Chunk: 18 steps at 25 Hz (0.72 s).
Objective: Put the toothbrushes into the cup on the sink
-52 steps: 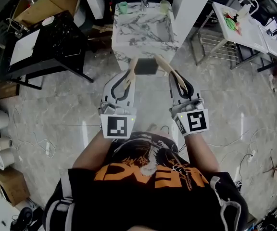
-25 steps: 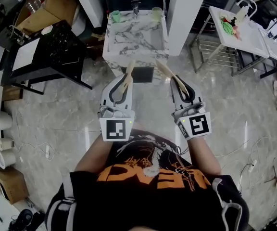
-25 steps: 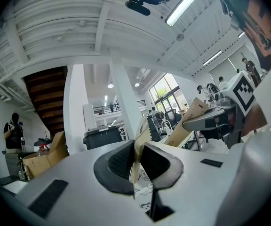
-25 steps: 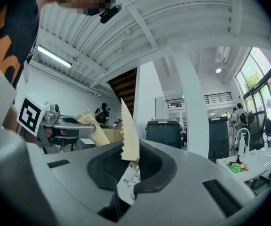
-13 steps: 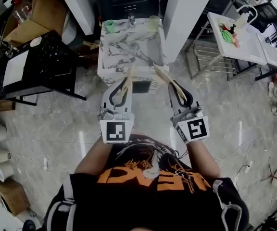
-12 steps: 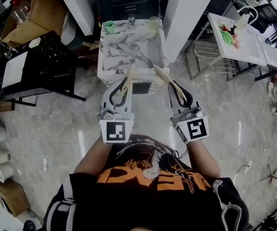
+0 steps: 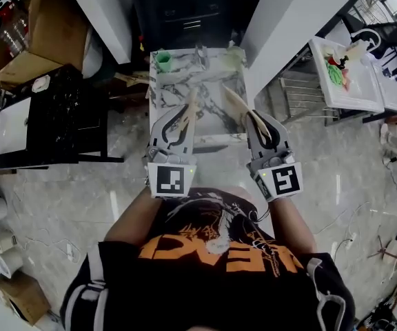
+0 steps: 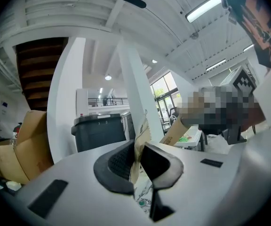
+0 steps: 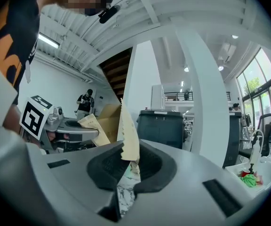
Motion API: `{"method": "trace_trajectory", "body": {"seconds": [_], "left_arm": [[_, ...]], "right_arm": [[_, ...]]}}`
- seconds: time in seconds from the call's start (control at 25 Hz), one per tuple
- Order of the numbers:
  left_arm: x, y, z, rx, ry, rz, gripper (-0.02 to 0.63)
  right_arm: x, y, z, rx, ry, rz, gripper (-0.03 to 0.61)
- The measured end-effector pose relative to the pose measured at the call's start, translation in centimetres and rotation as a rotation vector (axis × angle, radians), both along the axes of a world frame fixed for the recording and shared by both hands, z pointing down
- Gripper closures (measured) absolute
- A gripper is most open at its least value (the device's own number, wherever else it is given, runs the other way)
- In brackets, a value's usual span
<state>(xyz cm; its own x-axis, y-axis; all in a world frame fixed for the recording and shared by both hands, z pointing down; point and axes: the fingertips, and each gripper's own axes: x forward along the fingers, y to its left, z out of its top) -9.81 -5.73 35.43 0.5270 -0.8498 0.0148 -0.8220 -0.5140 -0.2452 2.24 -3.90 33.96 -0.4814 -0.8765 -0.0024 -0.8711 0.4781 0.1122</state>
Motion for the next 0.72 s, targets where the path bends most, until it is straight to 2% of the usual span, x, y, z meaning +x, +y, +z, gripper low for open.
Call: {"method": "trace_trajectory", "body": {"seconds": [0.28, 0.72], "left_arm": [[-1.7, -5.6, 1.3, -0.035, -0.01, 0.004, 0.563], [-0.5, -10.8, 1.8, -0.054, -0.019, -0.051, 0.563]], "right_arm": [[-1.4, -5.7, 0.6, -0.017, -0.012, 0.02, 0.537], [-0.3, -11.2, 1.8, -0.026, -0.031, -0.032, 0.537]]}}
